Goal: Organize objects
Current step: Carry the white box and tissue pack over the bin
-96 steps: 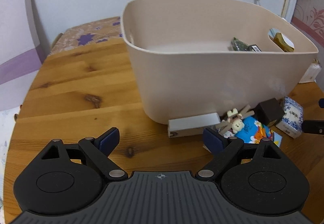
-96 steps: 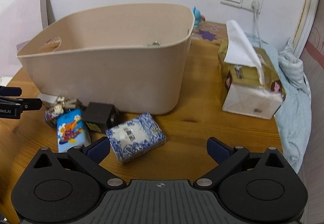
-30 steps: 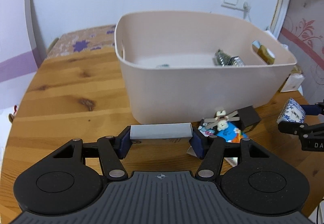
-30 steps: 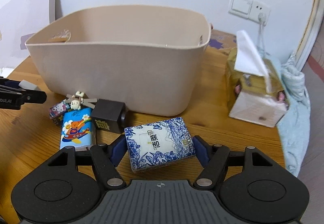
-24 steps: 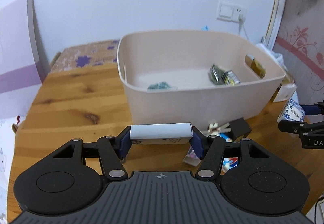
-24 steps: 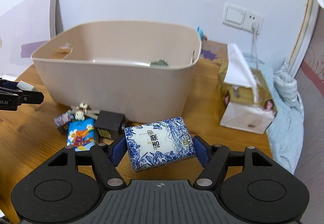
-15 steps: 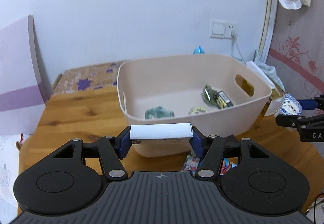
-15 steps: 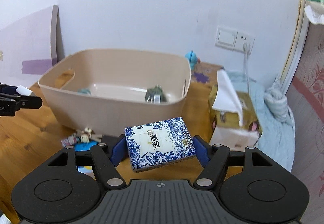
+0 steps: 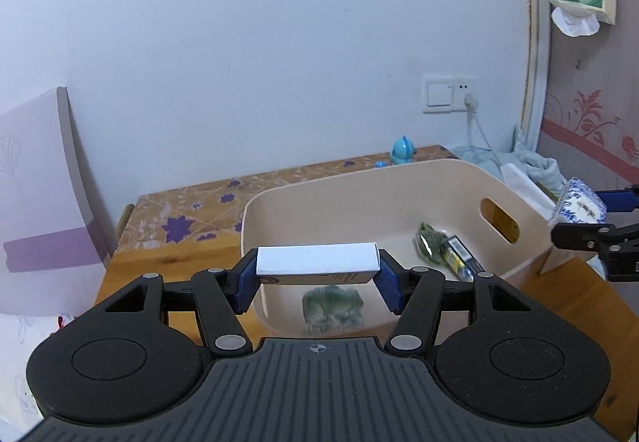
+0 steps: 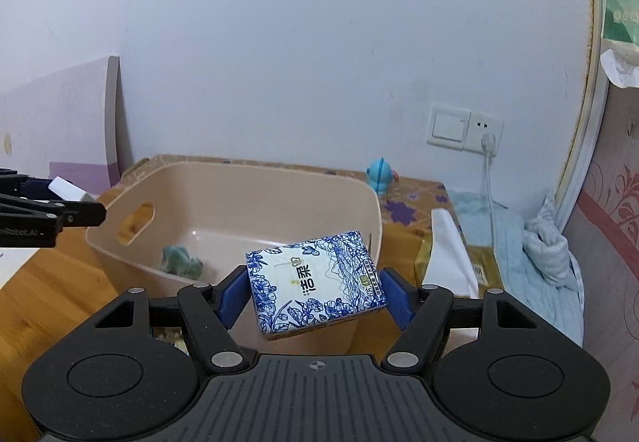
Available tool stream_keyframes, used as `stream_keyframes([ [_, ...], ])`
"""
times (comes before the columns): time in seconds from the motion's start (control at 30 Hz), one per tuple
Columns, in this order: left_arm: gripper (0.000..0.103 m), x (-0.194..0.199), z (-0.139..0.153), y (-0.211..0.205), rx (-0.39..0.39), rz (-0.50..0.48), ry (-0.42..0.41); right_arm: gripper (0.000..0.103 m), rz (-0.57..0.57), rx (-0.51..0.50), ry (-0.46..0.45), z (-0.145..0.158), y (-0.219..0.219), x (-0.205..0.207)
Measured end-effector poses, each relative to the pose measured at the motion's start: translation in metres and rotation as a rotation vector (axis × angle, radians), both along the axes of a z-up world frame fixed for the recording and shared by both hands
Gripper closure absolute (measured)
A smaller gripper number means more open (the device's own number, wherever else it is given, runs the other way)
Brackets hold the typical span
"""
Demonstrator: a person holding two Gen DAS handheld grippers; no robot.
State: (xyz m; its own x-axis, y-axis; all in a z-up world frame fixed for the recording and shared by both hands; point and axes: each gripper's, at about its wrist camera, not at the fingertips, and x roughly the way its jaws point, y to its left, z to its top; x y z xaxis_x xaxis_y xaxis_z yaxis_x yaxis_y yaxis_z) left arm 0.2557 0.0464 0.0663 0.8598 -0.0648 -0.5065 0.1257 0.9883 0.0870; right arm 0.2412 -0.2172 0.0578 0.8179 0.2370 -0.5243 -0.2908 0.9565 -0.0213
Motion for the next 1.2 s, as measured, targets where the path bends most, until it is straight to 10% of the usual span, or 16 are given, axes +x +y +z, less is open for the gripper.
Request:
stream_keyframes([
  [1.2,0.042,0.106,-0.077,-0.041,0.056,0.016,0.297,0.035,0.058,-0.022,0.192,-0.045,0.034,0.092],
])
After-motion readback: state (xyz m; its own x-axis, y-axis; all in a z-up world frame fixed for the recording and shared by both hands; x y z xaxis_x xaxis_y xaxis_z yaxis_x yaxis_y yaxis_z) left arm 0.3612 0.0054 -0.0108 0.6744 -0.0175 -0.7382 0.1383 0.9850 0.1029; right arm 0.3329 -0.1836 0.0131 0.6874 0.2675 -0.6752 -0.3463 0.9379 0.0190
